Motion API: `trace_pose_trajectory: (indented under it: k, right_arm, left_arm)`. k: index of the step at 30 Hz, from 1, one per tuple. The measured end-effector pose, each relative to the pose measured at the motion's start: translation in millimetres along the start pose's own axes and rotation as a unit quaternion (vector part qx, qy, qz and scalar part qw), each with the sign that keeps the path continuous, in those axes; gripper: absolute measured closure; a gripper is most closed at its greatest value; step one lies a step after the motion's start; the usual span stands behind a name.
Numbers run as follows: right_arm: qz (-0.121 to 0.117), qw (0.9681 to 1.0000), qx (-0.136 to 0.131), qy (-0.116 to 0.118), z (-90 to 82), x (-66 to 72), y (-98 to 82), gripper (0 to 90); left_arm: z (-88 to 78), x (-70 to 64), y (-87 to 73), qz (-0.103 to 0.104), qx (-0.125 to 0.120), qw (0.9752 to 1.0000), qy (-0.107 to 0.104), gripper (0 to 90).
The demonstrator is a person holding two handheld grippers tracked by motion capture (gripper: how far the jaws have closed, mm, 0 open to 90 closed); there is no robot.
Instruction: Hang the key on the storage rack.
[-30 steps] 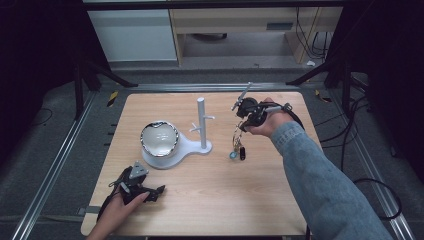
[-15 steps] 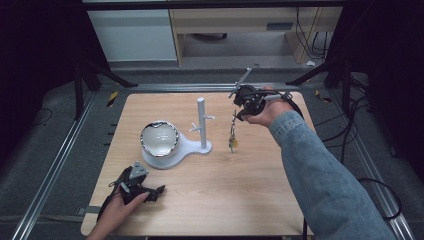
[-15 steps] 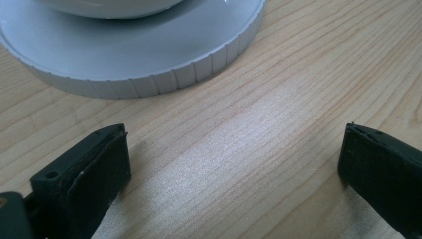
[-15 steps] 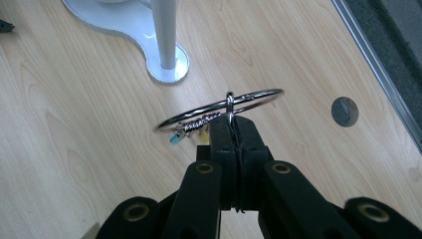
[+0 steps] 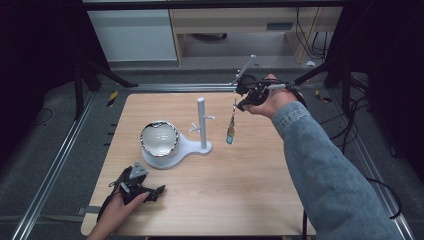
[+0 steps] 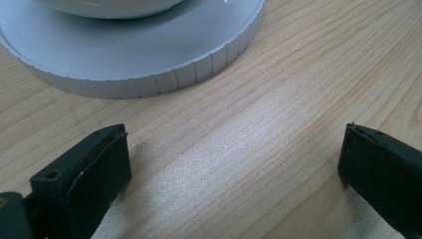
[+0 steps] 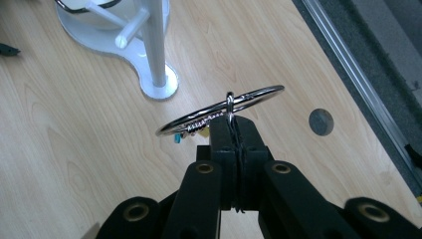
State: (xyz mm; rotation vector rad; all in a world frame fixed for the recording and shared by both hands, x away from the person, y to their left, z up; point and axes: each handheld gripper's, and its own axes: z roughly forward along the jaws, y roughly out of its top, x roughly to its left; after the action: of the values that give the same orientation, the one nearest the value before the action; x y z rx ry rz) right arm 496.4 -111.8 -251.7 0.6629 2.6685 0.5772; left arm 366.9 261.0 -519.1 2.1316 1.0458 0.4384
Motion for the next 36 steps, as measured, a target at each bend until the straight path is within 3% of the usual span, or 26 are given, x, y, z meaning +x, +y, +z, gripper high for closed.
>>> trace_pose_trajectory:
  k: [14, 27, 36]
  right_arm:
    - [-0.006, 1.0000, -0.007, 0.001, -3.6, 1.9, 20.6, 89.0]
    - [-0.029, 0.9995, -0.010, 0.007, -2.3, 11.8, 44.1, 89.0]
    - [-0.036, 0.9993, -0.008, 0.012, 0.3, 16.5, 46.4, 89.0]
  left_arm:
    - [-0.6, 0.3, -0.4, 0.001, 0.002, 1.0000, 0.000, 0.0]
    - [-1.1, 0.2, -0.9, -0.001, 0.002, 1.0000, 0.002, 0.0]
    - [-1.2, 0.2, -1.0, -0.001, 0.001, 1.0000, 0.002, 0.0]
